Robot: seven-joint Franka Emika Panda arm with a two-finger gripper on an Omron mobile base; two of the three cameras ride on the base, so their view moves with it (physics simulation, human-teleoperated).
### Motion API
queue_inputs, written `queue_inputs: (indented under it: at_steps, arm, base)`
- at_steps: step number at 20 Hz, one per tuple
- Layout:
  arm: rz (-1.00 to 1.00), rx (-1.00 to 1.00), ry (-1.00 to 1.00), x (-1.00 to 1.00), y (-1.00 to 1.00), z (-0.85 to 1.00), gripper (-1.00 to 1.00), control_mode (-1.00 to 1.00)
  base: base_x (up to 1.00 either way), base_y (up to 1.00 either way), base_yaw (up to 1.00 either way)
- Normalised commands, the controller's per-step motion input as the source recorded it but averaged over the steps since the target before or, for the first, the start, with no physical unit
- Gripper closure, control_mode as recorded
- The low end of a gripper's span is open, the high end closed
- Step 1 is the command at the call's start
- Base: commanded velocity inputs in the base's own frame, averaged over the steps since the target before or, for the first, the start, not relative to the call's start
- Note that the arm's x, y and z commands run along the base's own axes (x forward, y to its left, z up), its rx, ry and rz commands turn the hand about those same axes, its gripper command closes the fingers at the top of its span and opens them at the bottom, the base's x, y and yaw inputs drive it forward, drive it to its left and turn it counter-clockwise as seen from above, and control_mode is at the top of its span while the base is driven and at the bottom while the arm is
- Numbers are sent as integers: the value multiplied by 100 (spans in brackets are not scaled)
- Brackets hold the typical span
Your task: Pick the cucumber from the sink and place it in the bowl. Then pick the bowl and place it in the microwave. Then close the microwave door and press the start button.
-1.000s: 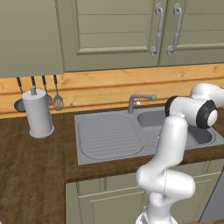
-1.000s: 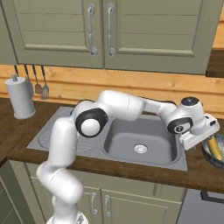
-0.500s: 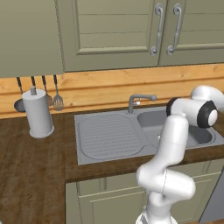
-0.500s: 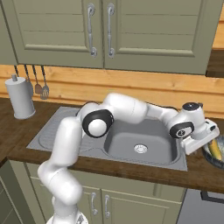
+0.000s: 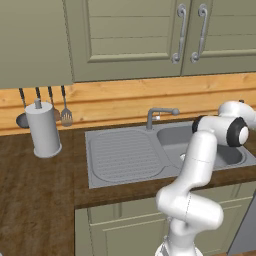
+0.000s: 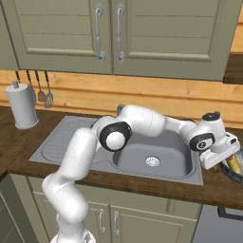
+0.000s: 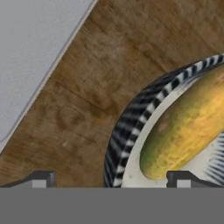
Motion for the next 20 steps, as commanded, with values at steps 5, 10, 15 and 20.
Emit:
queue_inputs:
  at_steps: [5, 10, 15, 20]
  arm:
    - [0, 2, 0, 0, -19, -16, -100, -100]
    - [0, 0, 3, 0, -12, -29, -100, -100]
    - [0, 0, 6, 0, -3, -33, -100, -100]
    - [0, 0, 5, 0, -1, -17, 100, -100]
  base:
    - [0, 0, 0]
    - [0, 0, 0]
    - [0, 0, 0]
    - [0, 0, 0]
